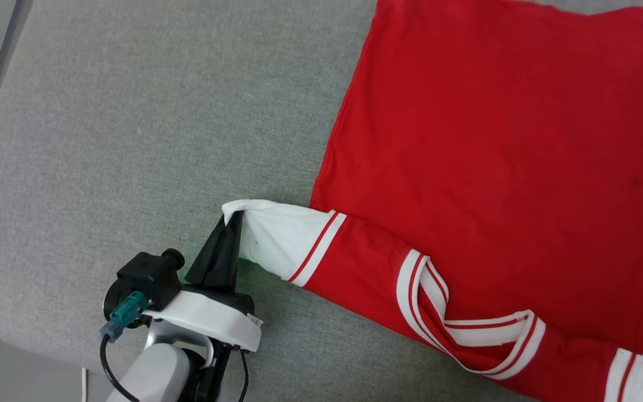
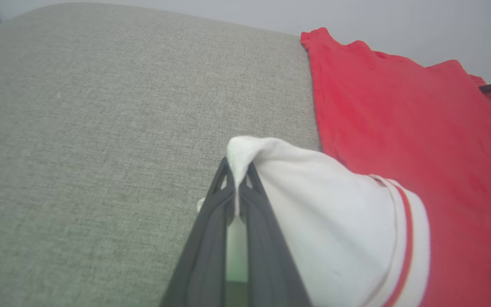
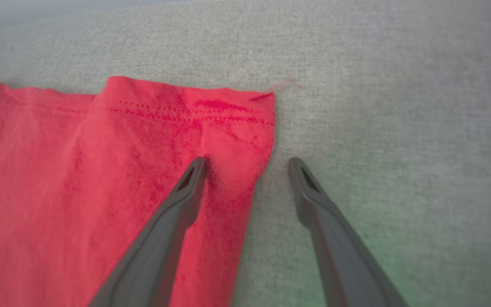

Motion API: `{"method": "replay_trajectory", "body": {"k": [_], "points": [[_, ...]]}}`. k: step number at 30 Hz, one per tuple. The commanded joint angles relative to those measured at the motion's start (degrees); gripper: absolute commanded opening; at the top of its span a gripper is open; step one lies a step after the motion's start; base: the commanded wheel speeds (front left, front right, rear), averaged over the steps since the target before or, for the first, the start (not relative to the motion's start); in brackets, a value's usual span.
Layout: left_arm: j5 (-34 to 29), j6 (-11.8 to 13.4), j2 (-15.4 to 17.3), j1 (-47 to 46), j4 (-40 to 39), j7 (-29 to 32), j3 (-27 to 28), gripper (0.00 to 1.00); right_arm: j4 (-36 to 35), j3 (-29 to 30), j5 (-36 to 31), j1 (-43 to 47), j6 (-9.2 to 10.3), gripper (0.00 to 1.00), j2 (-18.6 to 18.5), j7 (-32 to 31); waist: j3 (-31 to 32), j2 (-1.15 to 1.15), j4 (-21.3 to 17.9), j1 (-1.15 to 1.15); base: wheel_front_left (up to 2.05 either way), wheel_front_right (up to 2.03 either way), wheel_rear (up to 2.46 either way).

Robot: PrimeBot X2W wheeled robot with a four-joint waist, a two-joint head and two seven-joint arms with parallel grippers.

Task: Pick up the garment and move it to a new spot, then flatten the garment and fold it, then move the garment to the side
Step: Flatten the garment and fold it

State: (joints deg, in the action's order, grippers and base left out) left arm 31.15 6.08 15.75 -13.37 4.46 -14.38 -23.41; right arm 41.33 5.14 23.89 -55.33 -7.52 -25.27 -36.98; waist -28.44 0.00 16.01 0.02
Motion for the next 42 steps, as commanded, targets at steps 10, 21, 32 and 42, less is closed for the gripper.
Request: {"method": "replay_trajectory", "body": {"k": [10,21,32,42], "points": [[-1.4,-0.1,-0.8,-0.3,-2.8,-0.7,0.5,0.0,8.5,-2.7,-3.7,0.5,0.05,0.0,2.5,-12.3,-3.7,0.0,2.0,-0.02,0.0,0.0,0.0],[-0.8,0.9,0.8,2.8,-0.5,-0.4,1.9,0.0,1.9,-3.4,-5.4,1.0,0.08,0.0,-0.6,-5.9,3.8,0.0,-1.3,-0.02,0.0,0.0,0.0],[1.0,3.6,3.5,9.4,0.8,2.7,3.5,0.0,-7.0,-1.8,0.2,19.4,0.07,0.0,-0.3,-2.4,16.5,0.0,-9.4,-0.02,0.0,0.0,0.0],[3.5,5.1,6.3,15.3,2.2,4.3,6.3,0.0,-17.0,3.0,2.1,40.0,0.07,0.0,5.5,-0.2,21.4,0.0,-16.4,-0.02,0.0,0.0,0.0]]}}
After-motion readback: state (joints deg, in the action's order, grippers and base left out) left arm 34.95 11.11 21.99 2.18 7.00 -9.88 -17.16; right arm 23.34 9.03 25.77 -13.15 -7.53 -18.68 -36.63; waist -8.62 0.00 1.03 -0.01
